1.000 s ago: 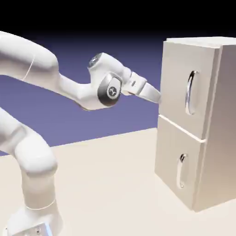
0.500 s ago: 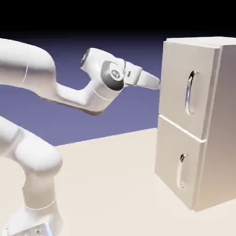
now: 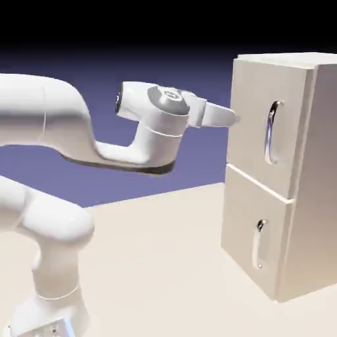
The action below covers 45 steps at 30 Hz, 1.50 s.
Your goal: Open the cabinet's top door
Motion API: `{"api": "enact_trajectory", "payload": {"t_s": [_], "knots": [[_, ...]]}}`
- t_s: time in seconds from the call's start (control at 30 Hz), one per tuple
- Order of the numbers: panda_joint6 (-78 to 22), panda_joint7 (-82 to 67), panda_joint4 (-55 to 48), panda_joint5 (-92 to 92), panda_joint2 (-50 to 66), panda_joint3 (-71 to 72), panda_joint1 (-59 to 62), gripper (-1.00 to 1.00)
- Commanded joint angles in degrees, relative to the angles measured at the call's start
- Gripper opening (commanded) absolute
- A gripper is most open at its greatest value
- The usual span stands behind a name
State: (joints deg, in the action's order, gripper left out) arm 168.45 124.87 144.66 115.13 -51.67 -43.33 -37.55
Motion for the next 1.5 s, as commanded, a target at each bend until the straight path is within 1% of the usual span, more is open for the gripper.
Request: {"api": "enact_trajectory", "payload": {"t_s": [0.0,0.6,0.67,0.83,0.87,0.9,1.0,1.23,1.47], "knots": [[-0.12,1.79,-0.35,2.50,-0.41,-0.94,-0.80,1.00],[-2.28,33.89,-6.72,47.35,-7.82,-17.82,-15.16,1.00],[-2.31,34.34,-6.81,47.97,-7.92,-18.05,-15.36,1.00],[-4.32,35.00,-14.02,49.26,-4.58,-23.63,-25.51,1.00],[-4.32,35.00,-14.02,49.26,-4.58,-23.63,-25.51,-1.00],[-4.32,35.00,-14.02,49.26,-4.58,-23.63,-25.51,-1.00],[-6.22,41.47,-11.43,50.52,-0.55,-19.72,-20.34,-1.00],[-15.71,41.14,-0.84,39.89,2.18,-6.74,-5.81,-1.00],[-22.59,41.14,6.68,28.39,3.18,7.79,7.15,-1.00]]}}
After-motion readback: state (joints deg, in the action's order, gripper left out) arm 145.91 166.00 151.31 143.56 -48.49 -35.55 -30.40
